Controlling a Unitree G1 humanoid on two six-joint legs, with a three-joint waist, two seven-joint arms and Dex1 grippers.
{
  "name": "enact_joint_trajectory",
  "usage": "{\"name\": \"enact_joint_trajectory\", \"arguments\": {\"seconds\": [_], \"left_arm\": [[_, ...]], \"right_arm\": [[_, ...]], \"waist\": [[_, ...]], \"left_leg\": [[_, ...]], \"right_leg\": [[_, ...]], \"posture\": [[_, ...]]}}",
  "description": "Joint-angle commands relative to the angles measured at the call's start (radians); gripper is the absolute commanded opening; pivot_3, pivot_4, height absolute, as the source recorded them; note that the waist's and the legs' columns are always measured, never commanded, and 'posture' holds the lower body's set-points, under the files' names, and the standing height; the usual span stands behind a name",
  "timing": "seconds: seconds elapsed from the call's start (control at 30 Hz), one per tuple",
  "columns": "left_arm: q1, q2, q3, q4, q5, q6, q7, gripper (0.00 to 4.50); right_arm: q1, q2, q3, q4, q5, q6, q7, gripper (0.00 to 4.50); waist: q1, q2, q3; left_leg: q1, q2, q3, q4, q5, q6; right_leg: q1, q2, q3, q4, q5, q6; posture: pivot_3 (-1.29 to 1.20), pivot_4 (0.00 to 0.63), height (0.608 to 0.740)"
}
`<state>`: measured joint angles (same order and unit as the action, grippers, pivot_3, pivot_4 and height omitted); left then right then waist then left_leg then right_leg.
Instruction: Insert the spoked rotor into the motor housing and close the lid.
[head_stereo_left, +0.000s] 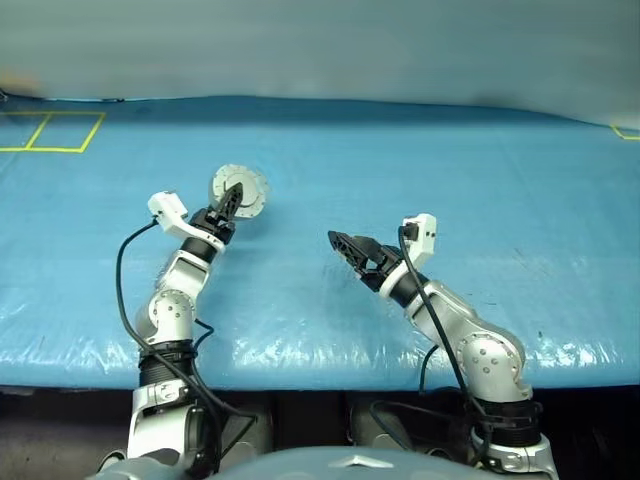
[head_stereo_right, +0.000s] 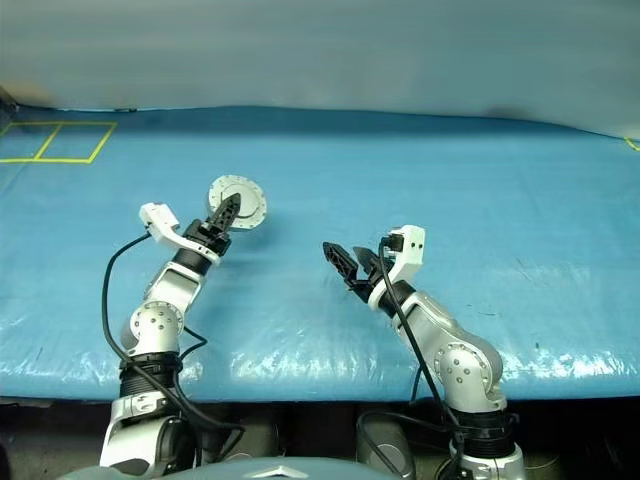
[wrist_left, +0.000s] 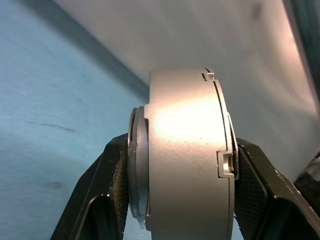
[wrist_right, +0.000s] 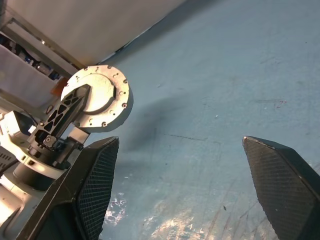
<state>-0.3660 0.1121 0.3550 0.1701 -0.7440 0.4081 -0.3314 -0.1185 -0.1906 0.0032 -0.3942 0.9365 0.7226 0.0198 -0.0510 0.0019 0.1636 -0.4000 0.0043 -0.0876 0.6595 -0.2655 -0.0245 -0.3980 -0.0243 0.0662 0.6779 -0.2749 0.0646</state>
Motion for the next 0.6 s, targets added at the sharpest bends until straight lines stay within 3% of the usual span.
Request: {"name": "enact_joint_trajectory", "arguments": {"seconds": [0.03, 0.17, 0.3, 0.37, 0.6], "left_arm": [[-0.04, 0.018, -0.002, 0.038, 0.028, -0.019, -0.005, 2.38], [-0.069, 0.023, 0.006, 0.156, 0.083, -0.047, 0.028, 2.38], [-0.082, 0.034, 0.006, 0.214, 0.125, -0.067, 0.043, 3.72], [-0.075, 0.06, -0.023, 0.224, 0.211, -0.101, 0.089, 4.37], [-0.054, 0.133, 0.079, 0.191, 0.186, -0.082, 0.133, 4.48]], "right_arm": [[-0.004, 0.019, 0.004, -0.017, -0.033, -0.021, 0.024, 4.19], [-0.003, 0.038, 0.013, -0.013, -0.066, -0.013, 0.035, 4.19], [0.004, 0.054, 0.012, -0.014, -0.086, -0.004, 0.042, 4.19], [0.011, 0.063, 0.005, -0.01, -0.084, 0.002, 0.041, 4.19], [0.031, 0.07, -0.005, -0.011, -0.082, 0.014, 0.064, 4.19]], "waist": [[0.006, 0.0, 0.0], [0.014, -0.001, 0.0], [0.011, -0.001, 0.0], [0.009, -0.001, 0.0], [0.002, -0.001, -0.001]], "left_leg": [[0.0, 0.0, 0.0, 0.0, 0.0, 0.0], [0.0, 0.0, 0.0, 0.0, -0.001, 0.001], [0.001, 0.0, -0.001, 0.001, 0.0, 0.001], [0.001, 0.0, -0.001, 0.001, 0.0, 0.001], [0.003, 0.001, -0.001, 0.0, 0.0, 0.001]], "right_leg": [[0.0, 0.0, 0.0, 0.0, 0.0, 0.0], [0.0, 0.0, 0.0, 0.0, 0.0, 0.0], [0.001, 0.0, -0.001, 0.001, 0.0, 0.0], [0.001, 0.0, -0.001, 0.001, 0.0, 0.0], [0.001, 0.0, 0.0, 0.002, 0.001, 0.0]], "posture": [[0.0, 0.15, 0.74], [0.0, 0.15, 0.74], [0.0, 0.15, 0.74], [0.0, 0.15, 0.74], [0.0, 0.15, 0.74]]}}
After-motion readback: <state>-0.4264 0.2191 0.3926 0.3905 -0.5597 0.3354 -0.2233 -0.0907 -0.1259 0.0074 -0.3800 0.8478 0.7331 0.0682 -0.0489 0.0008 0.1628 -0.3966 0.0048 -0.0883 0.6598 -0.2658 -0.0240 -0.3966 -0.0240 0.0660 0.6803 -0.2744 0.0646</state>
